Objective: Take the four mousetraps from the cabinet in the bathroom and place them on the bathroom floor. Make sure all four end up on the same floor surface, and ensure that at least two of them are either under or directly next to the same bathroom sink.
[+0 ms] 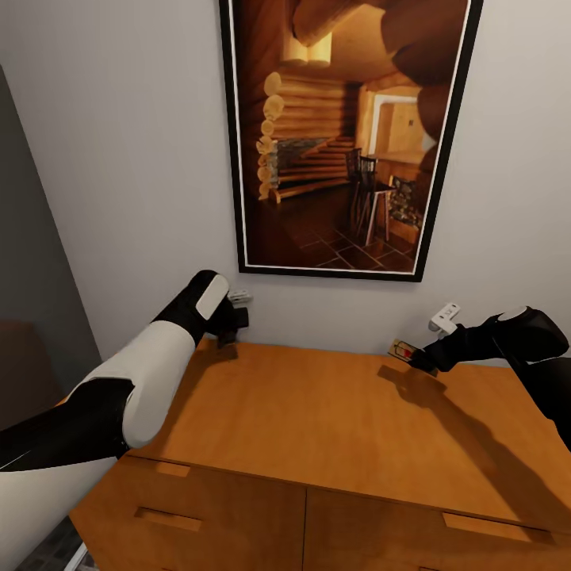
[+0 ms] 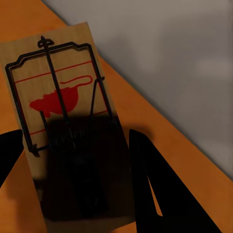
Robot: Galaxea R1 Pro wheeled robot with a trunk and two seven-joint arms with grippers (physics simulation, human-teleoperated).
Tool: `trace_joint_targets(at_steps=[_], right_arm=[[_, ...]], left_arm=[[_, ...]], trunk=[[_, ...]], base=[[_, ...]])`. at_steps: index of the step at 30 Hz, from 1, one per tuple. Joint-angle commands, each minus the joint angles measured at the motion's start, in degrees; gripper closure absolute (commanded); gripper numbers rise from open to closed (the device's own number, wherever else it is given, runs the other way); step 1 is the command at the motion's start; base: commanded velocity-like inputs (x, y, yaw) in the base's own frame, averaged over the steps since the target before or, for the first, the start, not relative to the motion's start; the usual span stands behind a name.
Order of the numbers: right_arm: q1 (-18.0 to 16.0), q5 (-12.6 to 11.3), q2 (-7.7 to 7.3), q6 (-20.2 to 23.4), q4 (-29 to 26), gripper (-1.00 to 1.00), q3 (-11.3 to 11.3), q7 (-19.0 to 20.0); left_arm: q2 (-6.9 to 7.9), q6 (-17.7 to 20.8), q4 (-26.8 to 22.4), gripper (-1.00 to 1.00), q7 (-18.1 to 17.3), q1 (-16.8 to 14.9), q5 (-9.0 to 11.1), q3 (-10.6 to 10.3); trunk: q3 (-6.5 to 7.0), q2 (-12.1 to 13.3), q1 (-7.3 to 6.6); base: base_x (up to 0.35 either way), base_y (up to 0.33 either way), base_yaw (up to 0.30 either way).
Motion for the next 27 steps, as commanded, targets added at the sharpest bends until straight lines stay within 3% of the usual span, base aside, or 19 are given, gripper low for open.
trace_joint_targets(at_steps=[1,27], right_arm=[[-0.08,0.49,-0.04,0.41,-0.06,1.0,0.08,0.48],[-0.08,0.48,-0.12,0.41,-0.06,1.0,0.07,0.5]], left_arm=[[-0.05,0.19,0.01,1.0,0.37,-0.04,0.28,0.27],[-0.05,0.19,3.27,1.0,0.39,-0.04,0.22,0.24]], trunk=[[-0.07,-0.04,0.0],[-0.07,-0.04,0.0]], base=[[0.0,0.0,0.0],[0.0,0.0,0.0]])
